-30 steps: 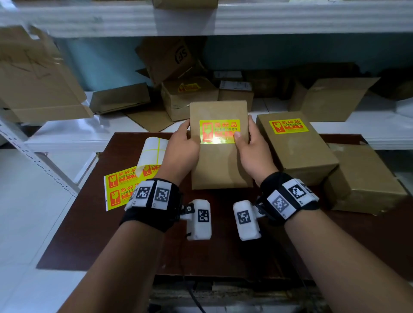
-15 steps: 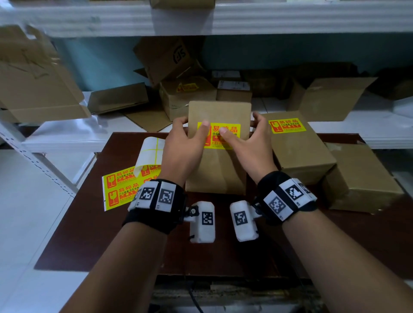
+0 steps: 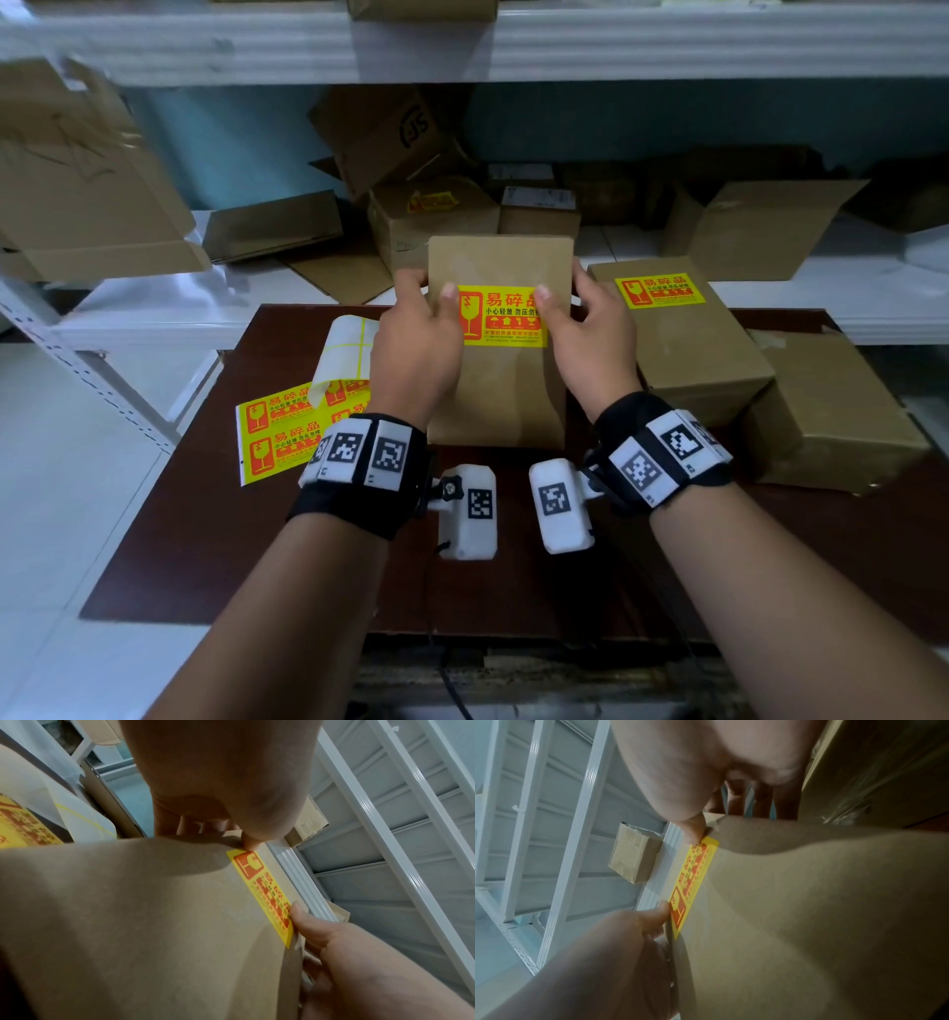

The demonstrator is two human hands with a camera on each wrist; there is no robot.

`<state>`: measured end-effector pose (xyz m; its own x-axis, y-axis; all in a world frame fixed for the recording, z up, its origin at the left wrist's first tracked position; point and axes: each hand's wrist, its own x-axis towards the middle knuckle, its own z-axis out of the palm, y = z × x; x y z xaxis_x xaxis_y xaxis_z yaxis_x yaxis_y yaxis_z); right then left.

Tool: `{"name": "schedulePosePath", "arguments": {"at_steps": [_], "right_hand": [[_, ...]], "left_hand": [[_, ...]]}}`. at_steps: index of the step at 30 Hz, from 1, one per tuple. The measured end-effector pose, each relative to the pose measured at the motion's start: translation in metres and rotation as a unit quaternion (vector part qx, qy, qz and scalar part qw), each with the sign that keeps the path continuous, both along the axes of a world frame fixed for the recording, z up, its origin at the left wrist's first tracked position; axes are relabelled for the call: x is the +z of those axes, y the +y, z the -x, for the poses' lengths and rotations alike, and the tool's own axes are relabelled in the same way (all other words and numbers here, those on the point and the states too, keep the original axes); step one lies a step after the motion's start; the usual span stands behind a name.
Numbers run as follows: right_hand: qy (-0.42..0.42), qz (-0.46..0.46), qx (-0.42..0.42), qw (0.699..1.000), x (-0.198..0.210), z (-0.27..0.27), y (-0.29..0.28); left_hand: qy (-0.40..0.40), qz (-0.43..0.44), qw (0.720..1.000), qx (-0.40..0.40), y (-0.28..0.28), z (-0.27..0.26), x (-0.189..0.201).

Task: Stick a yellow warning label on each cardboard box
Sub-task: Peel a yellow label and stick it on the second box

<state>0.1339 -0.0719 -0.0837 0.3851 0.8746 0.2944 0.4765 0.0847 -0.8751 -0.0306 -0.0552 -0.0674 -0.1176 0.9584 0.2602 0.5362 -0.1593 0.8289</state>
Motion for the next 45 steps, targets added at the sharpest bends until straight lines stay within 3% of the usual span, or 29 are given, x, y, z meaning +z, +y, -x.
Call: {"name": "schedulePosePath", "arguments": {"at_steps": [6,11,23,29,39,45], "right_hand": [[0.057,-0.003,-0.02,0.998,0.005,0.004,-0.004],[0.029,-0.014,-0.038,0.999,0.006,0.01,-0.008],[0.08,-0.009,0.002,0.997,-0.004,-0.004,0.008],[0.035,-0.009,0.024,0.999,-0.008,0.002,0.006],[0.189,-0.01,0.088,0.978,-0.015,-0.01,0.009],[0.144,0.002,0.091,0.985,-0.015,-0.006,0.003]], "left_hand": [[-0.029,0.025,0.999,0.001,-0.002,0.0,0.001],[0.006,0.004,1.0,-0.001,-0.006,-0.002,0.003],[-0.044,0.013,0.999,-0.01,0.004,0.007,0.002],[-0.026,0.021,0.999,-0.031,0.003,0.004,-0.004],[-0.069,0.032,0.996,-0.037,0.008,0.008,-0.006],[-0.09,0.056,0.991,-0.082,0.005,0.008,-0.004]]}}
